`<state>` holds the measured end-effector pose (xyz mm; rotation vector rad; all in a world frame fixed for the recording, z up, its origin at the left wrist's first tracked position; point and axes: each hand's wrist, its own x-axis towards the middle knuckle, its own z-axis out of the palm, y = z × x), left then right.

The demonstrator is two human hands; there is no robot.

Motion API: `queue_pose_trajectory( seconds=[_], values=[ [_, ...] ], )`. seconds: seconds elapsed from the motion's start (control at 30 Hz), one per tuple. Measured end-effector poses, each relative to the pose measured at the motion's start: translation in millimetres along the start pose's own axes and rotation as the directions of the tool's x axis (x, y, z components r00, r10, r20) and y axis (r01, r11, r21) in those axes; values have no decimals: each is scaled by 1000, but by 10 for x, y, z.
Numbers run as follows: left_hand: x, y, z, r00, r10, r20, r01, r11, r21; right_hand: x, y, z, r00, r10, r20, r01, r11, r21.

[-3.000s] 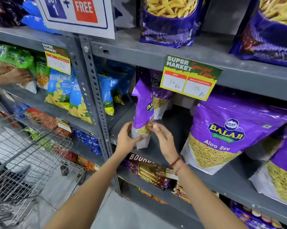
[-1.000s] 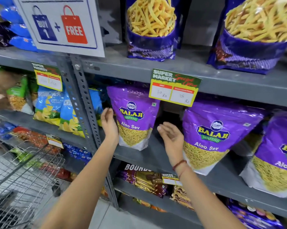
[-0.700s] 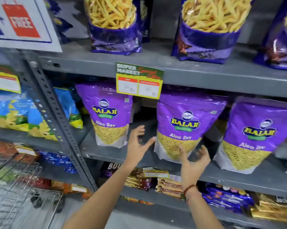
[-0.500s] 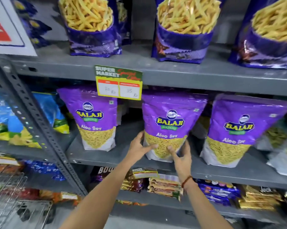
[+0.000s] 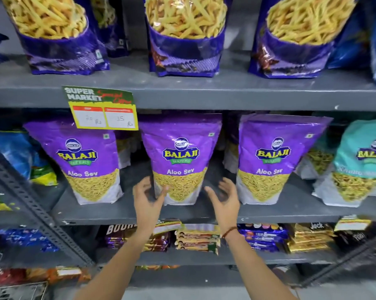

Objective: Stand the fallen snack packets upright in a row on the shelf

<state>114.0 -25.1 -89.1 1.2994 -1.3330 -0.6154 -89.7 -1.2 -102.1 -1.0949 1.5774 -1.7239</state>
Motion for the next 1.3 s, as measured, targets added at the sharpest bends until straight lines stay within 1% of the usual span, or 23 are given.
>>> queue_pose_trajectory(
  seconds=[0.03, 0.07, 0.1, 0.13, 0.17, 0.2, 0.3, 0.37, 0.4, 0.43, 0.5, 0.53, 0.67, 0.8, 0.87, 0.93, 1.0, 1.07, 1.13, 1.2, 1.23, 1.27, 1.3],
  values=[
    [-181, 7, 34, 995, 91, -44, -89, 994, 57, 0, -3, -131, 992, -33, -121, 32, 999, -11],
    [-365, 40, 146, 985, 173, 13, -173, 979, 106, 16, 6, -325, 967, -60, -249, 56, 998, -25],
    [-497, 62, 243, 966, 229, 121, -245, 959, 141, 45, 9, -466, 933, -75, -353, 68, 997, -30],
    [-609, 105, 397, 937, 251, 241, -292, 944, 151, 90, 24, -636, 899, -76, -431, 65, 997, -41],
    [-661, 149, 556, 909, 249, 335, -308, 942, 136, 150, 39, -779, 880, -65, -470, 47, 998, -50],
    [-687, 223, 736, 889, 224, 400, -288, 952, 107, 212, 48, -922, 882, -40, -469, 16, 998, -54],
    [-599, 494, 1217, 861, 76, 503, -111, 993, 41, 433, 67, -1211, 939, 90, -331, -103, 995, -20],
    [-483, 641, 1475, 838, -33, 545, 20, 999, 30, 562, 64, -1321, 969, 121, -214, -125, 992, -5],
    [-423, 685, 1577, 826, -71, 559, 55, 997, 45, 610, 53, -1350, 980, 118, -158, -121, 993, -7],
    [-361, 707, 1651, 816, -94, 571, 70, 995, 65, 652, 44, -1352, 987, 112, -114, -116, 993, -21],
    [-342, 755, 1819, 784, -118, 610, 89, 993, 78, 693, 41, -1431, 990, 113, -84, -119, 990, -72],
    [-351, 769, 1860, 779, -124, 615, 102, 992, 70, 706, 33, -1440, 991, 114, -75, -121, 988, -93],
    [-446, 795, 1985, 812, -120, 571, 119, 992, 40, 728, 37, -1536, 992, 108, -58, -114, 988, -107],
    [-437, 797, 2003, 808, -123, 576, 96, 992, 77, 688, -8, -1569, 995, 100, -30, -104, 982, -158],
    [-427, 818, 1957, 808, -106, 580, 65, 994, 91, 623, -56, -1557, 996, 72, -56, -80, 984, -161],
    [-413, 842, 1868, 810, -54, 583, -19, 993, 119, 502, -68, -1505, 991, 20, -133, -44, 983, -179],
    [-386, 855, 1698, 796, -15, 606, -106, 981, 163, 311, -67, -1411, 972, -24, -234, -27, 977, -214],
    [-359, 874, 1454, 788, 20, 616, -181, 963, 200, 111, -114, -1311, 960, -62, -272, -8, 969, -248],
    [-338, 932, 1154, 787, 83, 612, -278, 933, 230, -55, -220, -1225, 972, -120, -204, 55, 953, -298],
    [-307, 1038, 838, 788, 194, 584, -423, 860, 286, -153, -417, -1131, 970, -224, -91, 176, 912, -371],
    [-276, 1090, 698, 794, 259, 550, -475, 828, 297, -150, -506, -1086, 951, -307, -42, 266, 879, -395],
    [-297, 1213, 559, 813, 295, 503, -480, 828, 291, -195, -693, -1038, 928, -372, 8, 342, 844, -414],
    [-295, 1291, 441, 824, 345, 449, -495, 824, 276, -225, -805, -982, 884, -464, 48, 440, 796, -416]
  ],
)
